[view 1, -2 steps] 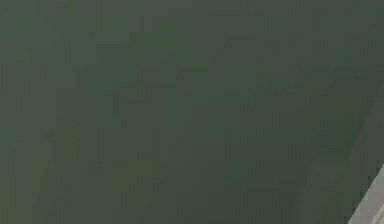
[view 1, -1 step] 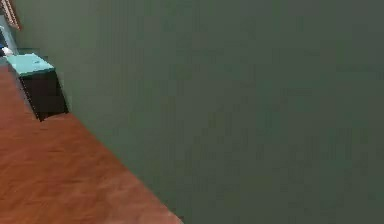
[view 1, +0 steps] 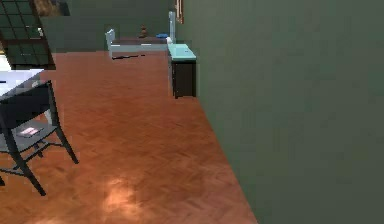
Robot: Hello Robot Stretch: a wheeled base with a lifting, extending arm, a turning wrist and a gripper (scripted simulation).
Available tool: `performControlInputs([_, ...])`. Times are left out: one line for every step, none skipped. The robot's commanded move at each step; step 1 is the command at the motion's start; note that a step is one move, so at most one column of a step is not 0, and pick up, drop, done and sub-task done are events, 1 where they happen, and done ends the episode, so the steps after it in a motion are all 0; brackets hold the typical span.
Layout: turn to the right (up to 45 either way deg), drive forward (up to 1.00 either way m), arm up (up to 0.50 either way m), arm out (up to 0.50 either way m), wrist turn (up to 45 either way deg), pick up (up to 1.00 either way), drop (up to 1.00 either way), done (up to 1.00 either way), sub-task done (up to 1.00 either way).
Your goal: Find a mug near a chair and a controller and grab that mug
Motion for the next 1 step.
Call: performControlInputs([0.0, 0.60, 0.00, 0.00, 0.0, 0.00, 0.00, 0.00, 0.00])
